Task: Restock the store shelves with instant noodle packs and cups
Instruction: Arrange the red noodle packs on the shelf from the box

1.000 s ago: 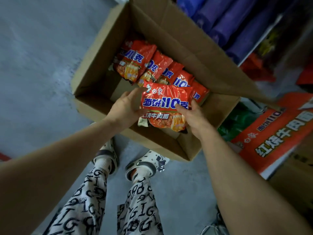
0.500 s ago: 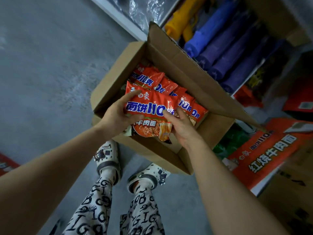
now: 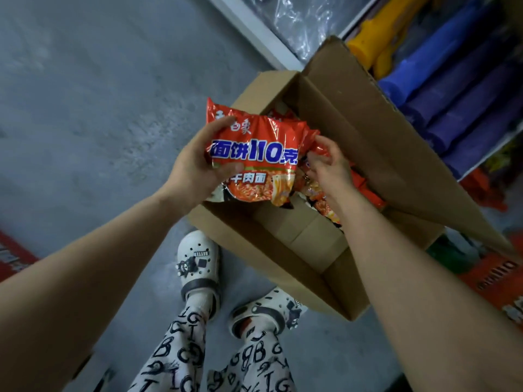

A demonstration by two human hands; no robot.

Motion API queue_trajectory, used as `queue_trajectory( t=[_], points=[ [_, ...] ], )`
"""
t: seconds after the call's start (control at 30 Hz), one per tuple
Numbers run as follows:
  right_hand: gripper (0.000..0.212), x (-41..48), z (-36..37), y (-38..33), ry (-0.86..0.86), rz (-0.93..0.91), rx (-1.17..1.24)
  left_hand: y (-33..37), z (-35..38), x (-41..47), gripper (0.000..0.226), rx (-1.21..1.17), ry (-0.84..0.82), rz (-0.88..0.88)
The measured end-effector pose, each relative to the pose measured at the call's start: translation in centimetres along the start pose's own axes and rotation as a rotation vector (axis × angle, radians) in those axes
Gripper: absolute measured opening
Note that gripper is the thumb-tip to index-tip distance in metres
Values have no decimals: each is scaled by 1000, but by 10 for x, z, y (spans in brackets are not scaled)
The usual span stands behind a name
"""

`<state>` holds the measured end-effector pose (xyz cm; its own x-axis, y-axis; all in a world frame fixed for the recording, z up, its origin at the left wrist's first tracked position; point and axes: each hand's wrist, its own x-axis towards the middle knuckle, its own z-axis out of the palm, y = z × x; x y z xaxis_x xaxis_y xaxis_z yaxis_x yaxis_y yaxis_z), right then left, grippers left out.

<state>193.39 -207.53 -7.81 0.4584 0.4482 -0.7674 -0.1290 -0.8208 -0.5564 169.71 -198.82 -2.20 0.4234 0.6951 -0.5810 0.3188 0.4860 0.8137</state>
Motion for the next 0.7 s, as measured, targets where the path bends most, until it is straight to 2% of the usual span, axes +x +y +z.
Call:
queue_trajectory(
  t=[0.23,0.4,0.5,0.6,0.7],
  points=[
    [62,26,48,-6,4,29,-226,5,-31,32,68,-7,-10,42],
    [36,48,70,2,41,67,-298,-11,-44,43,70,-113,10,25],
    [41,54,83,4,160,54,-277,-16,-47,49,70,-158,-1,13],
    [40,59,89,11,121,48,-293,-21,-46,52,70,-172,8,22],
    [29,52,88,0,179,-8,-181,-24,-44,51,70,-178,19,22]
  ],
)
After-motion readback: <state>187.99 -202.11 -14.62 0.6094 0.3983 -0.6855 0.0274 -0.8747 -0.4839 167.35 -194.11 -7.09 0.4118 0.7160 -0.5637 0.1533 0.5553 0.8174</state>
